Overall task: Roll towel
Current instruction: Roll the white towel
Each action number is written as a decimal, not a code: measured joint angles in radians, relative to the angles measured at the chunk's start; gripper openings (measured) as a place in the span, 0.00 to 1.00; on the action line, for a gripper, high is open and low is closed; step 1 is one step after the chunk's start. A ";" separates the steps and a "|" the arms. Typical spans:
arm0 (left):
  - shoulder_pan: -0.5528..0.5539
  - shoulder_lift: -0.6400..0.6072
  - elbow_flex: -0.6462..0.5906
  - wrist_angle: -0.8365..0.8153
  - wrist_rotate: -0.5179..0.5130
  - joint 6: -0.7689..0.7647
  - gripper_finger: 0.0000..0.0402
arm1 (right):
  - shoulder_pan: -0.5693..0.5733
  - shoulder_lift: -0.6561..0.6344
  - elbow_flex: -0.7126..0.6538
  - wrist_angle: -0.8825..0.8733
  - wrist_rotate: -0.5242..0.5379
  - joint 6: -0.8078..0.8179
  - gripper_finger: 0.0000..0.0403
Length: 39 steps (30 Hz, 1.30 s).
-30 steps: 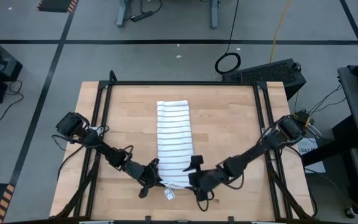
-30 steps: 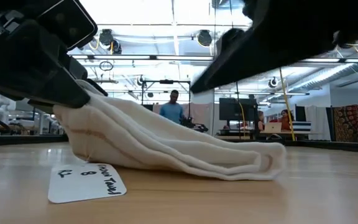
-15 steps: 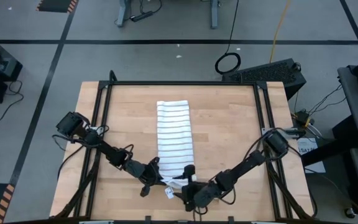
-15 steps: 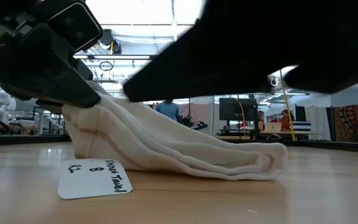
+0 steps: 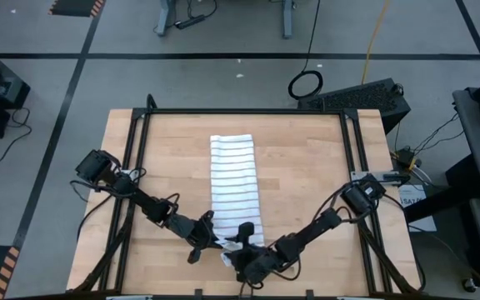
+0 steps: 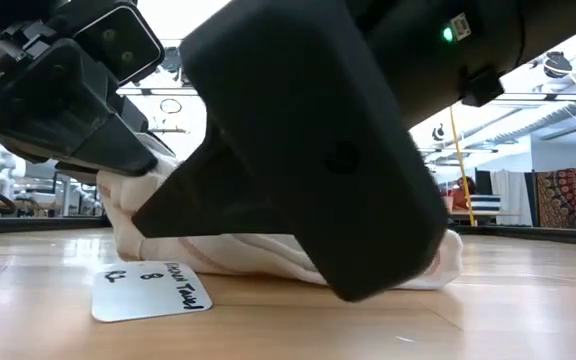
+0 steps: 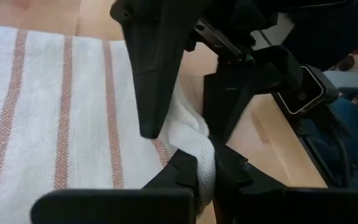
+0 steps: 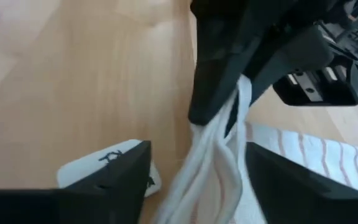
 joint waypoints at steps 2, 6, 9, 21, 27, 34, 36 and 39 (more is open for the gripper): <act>0.000 0.000 0.000 0.000 -0.002 0.000 0.05 | -0.003 0.000 0.000 -0.004 -0.004 0.003 0.49; 0.000 0.000 0.000 0.001 -0.008 0.001 0.05 | -0.005 0.000 -0.001 -0.016 -0.008 0.024 0.26; -0.001 0.000 0.000 0.002 -0.031 0.000 0.07 | -0.005 0.000 -0.001 -0.022 -0.010 0.036 0.10; -0.053 0.000 0.005 0.009 -0.021 0.009 0.65 | -0.022 0.000 -0.001 -0.021 -0.066 0.088 0.01; -0.121 0.000 0.005 -0.076 -0.087 -0.039 0.81 | -0.032 -0.001 -0.001 -0.020 -0.081 0.106 0.02; -0.146 -0.005 0.011 -0.282 -0.152 -0.333 0.81 | -0.041 -0.001 -0.001 -0.019 -0.091 0.122 0.01; -0.145 -0.005 0.011 -0.296 -0.157 -0.374 0.81 | -0.041 -0.001 -0.001 -0.016 -0.091 0.122 0.01; -0.145 -0.004 0.009 -0.276 -0.156 -0.355 0.81 | -0.041 -0.001 -0.001 -0.015 -0.091 0.122 0.01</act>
